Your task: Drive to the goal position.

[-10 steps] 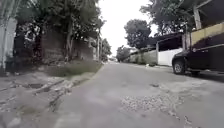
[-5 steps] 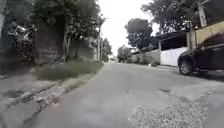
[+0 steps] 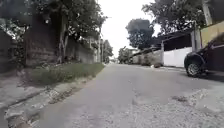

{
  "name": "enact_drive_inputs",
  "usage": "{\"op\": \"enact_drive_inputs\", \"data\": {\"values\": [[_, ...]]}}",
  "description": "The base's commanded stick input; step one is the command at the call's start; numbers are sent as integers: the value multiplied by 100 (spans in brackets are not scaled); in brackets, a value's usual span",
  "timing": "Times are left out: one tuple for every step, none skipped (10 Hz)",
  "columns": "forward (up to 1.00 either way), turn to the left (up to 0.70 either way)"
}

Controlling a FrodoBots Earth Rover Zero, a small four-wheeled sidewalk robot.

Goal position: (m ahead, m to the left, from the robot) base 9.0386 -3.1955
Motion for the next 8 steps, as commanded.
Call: {"op": "enact_drive_inputs", "data": {"values": [[100,-2],[100,-3],[100,-4],[100,-15],[100,-37],[100,-38],[100,-30],[100,-6]]}}
